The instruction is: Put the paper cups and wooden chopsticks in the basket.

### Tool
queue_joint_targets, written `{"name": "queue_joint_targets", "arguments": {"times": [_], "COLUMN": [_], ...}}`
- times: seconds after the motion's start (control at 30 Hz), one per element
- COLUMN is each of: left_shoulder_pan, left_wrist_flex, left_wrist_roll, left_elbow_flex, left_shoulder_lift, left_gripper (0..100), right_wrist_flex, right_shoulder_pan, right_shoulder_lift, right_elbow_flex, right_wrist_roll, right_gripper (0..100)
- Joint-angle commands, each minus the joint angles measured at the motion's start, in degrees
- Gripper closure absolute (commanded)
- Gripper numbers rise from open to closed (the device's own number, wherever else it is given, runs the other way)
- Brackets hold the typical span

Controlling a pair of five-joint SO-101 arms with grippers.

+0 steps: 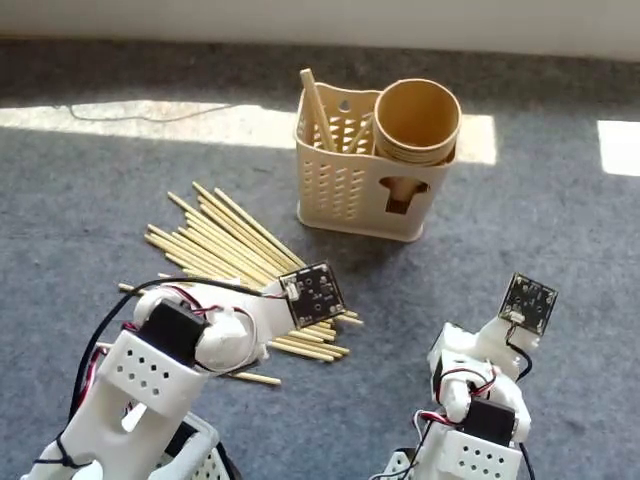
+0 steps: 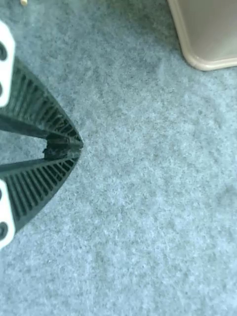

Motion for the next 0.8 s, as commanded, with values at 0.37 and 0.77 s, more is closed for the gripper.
{"name": "queue_joint_targets", "arguments": {"times": [0.37, 0.77], "left_shoulder_pan": [8.31, 8.40], "left_wrist_flex": [-8.70, -9.14], "left_wrist_roll": [-2.46, -2.55], "left_elbow_flex": [14.73, 15.25], "left_shoulder_lift": [-0.66, -0.57], "left_gripper": [89, 85], "right_wrist_flex": [-1.27, -1.27], "right_shoulder_pan": [0.48, 0.48], "right_shoulder_lift": [0.31, 0.31], "right_elbow_flex": [5.58, 5.58], "right_wrist_roll": [-0.70, -0.70], "right_gripper": [99.3, 99.3]}}
